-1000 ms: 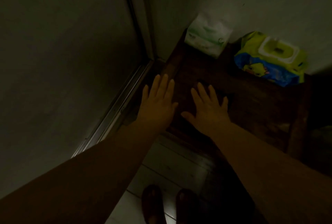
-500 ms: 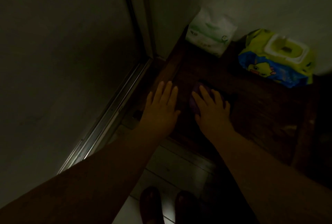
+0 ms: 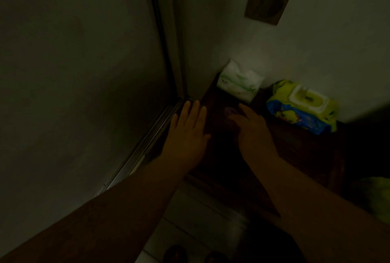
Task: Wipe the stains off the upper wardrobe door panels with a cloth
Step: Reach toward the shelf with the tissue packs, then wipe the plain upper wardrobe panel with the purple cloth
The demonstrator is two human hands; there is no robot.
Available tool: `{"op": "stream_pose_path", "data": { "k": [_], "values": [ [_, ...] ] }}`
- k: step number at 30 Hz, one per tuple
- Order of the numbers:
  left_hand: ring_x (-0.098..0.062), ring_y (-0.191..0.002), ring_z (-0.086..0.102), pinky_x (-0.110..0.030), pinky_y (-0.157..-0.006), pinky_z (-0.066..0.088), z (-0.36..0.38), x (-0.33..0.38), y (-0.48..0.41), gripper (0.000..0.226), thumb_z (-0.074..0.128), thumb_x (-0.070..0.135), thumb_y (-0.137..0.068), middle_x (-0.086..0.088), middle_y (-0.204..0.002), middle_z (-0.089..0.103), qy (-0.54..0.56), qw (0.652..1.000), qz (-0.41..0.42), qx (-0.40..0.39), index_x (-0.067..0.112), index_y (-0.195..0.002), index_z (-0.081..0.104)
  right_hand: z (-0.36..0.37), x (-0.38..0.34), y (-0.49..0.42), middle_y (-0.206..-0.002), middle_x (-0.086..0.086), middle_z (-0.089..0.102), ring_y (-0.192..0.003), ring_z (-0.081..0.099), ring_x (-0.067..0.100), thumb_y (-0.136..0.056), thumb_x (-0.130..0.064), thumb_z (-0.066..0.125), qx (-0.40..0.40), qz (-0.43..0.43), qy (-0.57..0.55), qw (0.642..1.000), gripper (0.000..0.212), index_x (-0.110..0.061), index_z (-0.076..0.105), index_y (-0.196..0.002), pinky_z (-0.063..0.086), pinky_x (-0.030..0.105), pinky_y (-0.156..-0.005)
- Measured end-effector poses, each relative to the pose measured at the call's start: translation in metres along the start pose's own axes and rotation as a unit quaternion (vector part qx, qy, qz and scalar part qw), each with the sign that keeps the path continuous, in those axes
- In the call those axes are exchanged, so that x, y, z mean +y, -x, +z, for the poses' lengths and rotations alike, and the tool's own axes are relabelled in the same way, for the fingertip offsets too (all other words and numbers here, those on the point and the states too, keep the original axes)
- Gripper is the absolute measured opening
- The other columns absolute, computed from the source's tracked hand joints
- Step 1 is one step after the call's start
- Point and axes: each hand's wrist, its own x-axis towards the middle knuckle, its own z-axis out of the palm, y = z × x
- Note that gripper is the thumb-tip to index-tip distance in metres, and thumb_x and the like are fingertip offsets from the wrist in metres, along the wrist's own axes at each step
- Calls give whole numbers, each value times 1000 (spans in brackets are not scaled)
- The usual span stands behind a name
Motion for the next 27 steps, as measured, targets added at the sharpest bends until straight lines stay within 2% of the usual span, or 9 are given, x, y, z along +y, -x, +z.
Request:
{"op": "stream_pose_path", "data": {
  "k": [3,5,9,13,16,19,23,25,27],
  "values": [
    [-25,-139,-11,-48,-109,3,-49,9,-4,66,42,35,-94,-8,-155,1,1,1000,-6,25,12,-147,10,-31,-36,-12,-129,9,50,-121,45,20,-88,3,46,64,4,-31,997,36,-6,58,-120,28,15,-102],
    [-22,-139,-15,-46,-110,0,-87,15,-6,65,38,38,-95,-6,-155,-3,6,999,-9,49,15,-147,7,-53,-67,-23,-123,22,55,-114,51,33,-81,6,50,110,-23,-9,994,34,0,62,-112,29,19,-101],
    [-23,-138,-16,-47,-112,2,-178,23,-6,69,24,48,-91,-6,-154,-8,-4,994,-5,108,14,-147,2,-103,-131,-42,-111,24,62,-104,56,40,-84,-22,45,112,-88,-48,989,38,0,63,-110,33,33,-104],
    [-25,-139,-11,-46,-110,8,-265,28,-1,71,41,39,-95,-8,-154,-3,-53,982,-14,182,14,-143,-5,-162,-210,-52,-112,23,61,-102,57,41,-82,-7,52,159,-163,-29,973,33,0,62,-113,33,30,-94],
    [-21,-137,-12,-44,-110,4,-335,36,13,72,46,37,-93,-7,-154,-2,-75,966,-20,247,13,-146,4,-201,-263,-53,-115,20,60,-105,55,38,-81,-6,48,177,-196,-35,964,37,-3,60,-116,33,31,-93],
    [-21,-137,-18,-42,-113,1,-401,44,37,71,38,40,-95,-2,-152,-13,-117,954,-51,270,15,-146,-5,-235,-315,-51,-112,19,61,-103,56,34,-81,-11,46,190,-240,-55,950,37,-2,60,-114,34,29,-91],
    [-28,-140,1,-50,-110,18,-477,49,79,68,45,37,-92,-12,-154,11,-157,923,-37,349,9,-146,13,-277,-390,-33,-87,-2,58,-83,54,9,-92,-42,37,165,-284,-163,931,42,-12,65,-97,43,18,-81],
    [-29,-140,6,-49,-109,19,-511,48,101,64,39,39,-92,-13,-153,17,-183,907,-40,376,8,-145,19,-294,-422,-26,-99,4,59,-93,53,13,-92,-22,45,158,-298,-160,928,26,-12,64,-107,36,13,-84],
    [-28,-140,7,-45,-108,15,-545,52,125,65,30,43,-90,-12,-152,17,-205,892,-50,400,9,-145,19,-309,-456,-16,-114,6,56,-107,50,15,-89,0,46,156,-324,-184,915,35,-11,58,-120,30,7,-85]
  ]
}}
